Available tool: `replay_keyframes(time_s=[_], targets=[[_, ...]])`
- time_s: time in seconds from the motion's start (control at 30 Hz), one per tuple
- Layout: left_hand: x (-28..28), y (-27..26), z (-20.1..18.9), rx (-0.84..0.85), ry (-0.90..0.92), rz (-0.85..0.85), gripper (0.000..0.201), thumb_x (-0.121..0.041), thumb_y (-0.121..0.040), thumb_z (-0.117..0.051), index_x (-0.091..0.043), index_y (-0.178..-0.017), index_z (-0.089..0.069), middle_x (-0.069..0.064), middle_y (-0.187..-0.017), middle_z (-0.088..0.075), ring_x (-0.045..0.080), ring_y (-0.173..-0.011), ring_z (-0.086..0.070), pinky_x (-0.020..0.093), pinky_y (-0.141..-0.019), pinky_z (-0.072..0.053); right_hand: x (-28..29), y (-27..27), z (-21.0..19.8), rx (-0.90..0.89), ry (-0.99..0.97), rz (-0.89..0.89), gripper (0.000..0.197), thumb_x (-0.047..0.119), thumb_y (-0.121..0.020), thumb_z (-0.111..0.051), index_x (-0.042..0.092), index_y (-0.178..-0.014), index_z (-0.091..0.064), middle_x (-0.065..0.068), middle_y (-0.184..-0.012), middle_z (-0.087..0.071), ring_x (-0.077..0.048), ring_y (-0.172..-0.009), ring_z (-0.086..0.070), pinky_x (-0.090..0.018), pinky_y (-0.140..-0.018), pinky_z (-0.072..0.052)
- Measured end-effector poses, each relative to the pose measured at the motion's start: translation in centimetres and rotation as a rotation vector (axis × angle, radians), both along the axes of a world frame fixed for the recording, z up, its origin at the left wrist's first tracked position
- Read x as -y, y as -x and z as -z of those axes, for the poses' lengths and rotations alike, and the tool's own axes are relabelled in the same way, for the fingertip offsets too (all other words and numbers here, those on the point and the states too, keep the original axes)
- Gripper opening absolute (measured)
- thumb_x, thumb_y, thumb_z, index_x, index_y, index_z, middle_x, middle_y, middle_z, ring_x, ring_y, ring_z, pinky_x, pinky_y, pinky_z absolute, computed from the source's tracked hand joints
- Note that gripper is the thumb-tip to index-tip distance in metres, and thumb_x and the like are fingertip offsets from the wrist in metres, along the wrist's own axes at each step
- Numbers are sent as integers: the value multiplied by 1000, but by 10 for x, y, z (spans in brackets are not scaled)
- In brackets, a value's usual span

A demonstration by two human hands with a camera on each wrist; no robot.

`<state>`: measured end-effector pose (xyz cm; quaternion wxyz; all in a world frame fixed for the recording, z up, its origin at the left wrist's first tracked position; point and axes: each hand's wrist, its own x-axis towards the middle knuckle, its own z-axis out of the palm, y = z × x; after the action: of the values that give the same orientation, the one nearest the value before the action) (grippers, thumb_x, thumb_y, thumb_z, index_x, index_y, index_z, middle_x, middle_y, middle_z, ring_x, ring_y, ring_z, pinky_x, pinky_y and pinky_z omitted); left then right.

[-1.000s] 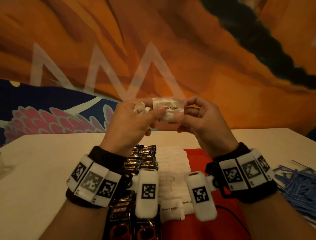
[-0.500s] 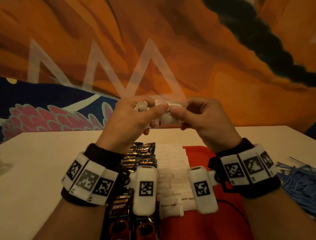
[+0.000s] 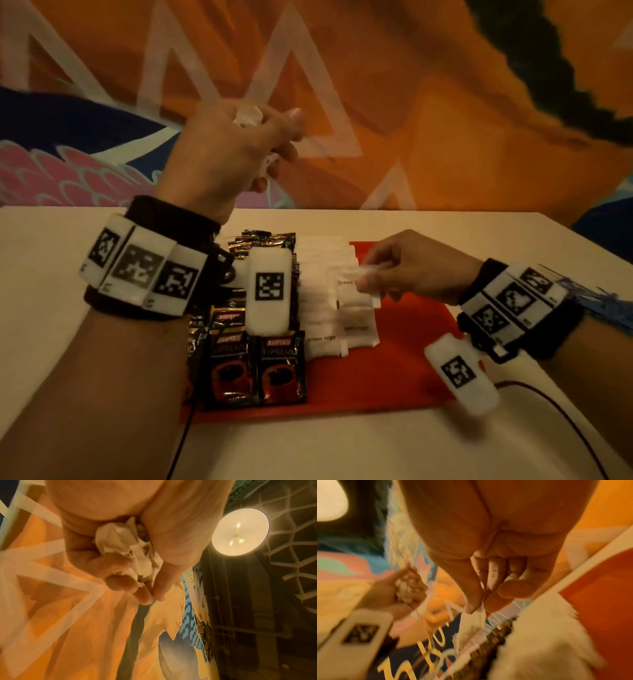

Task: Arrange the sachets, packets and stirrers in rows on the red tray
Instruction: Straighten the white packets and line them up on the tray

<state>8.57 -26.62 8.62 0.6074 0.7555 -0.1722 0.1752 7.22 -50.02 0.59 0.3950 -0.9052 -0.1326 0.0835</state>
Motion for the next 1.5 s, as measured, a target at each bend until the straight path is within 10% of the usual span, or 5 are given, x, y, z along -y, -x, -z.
replay_keyframes(time_s=[0.27,0.6,0.83,1.23,1.5], targets=[[-7,6,-3,37,24,23,23,-33,-95,-66,-20,-76,-68,-7,-67,-66,13,-59,-57,25,-47,-43,1,7,38,-165,238,42,14,28,-80,-81,19,-86,-72,9,-61,-67,-4,-52,-56,-25,-60,-48],[-11,7,-3,63,-31,16,24,-37,-96,-63,-21,-79,-68,-8,-70,-67,9,-60,-59,22,-48,-44,-16,8,37,-17,624,32,34,46,-77,-79,22,-94,-61,9,-89,-60,-9,-82,-56,-26,-70,-48],[-11,6,-2,37,-43,12,25,-41,-96,-62,-22,-80,-66,-10,-71,-66,8,-61,-59,21,-49,-43,-24,18,24,219,527,-72,20,34,-80,-80,27,-85,-62,12,-74,-56,-2,-67,-51,-20,-60,-39],[-9,3,1,-10,-20,51,27,-42,-97,-59,-22,-80,-66,-10,-71,-66,10,-63,-58,22,-49,-42,-33,16,28,44,605,-192,21,29,-84,-78,30,-104,-71,15,-98,-66,-5,-95,-63,-24,-82,-54],[-2,1,2,-142,58,139,43,-53,-100,-45,-16,-90,-64,0,-70,-66,14,-55,-57,24,-43,-38,-46,3,-29,330,239,-109,20,38,-80,-79,29,-97,-71,14,-86,-70,1,-80,-66,-27,-80,-56]])
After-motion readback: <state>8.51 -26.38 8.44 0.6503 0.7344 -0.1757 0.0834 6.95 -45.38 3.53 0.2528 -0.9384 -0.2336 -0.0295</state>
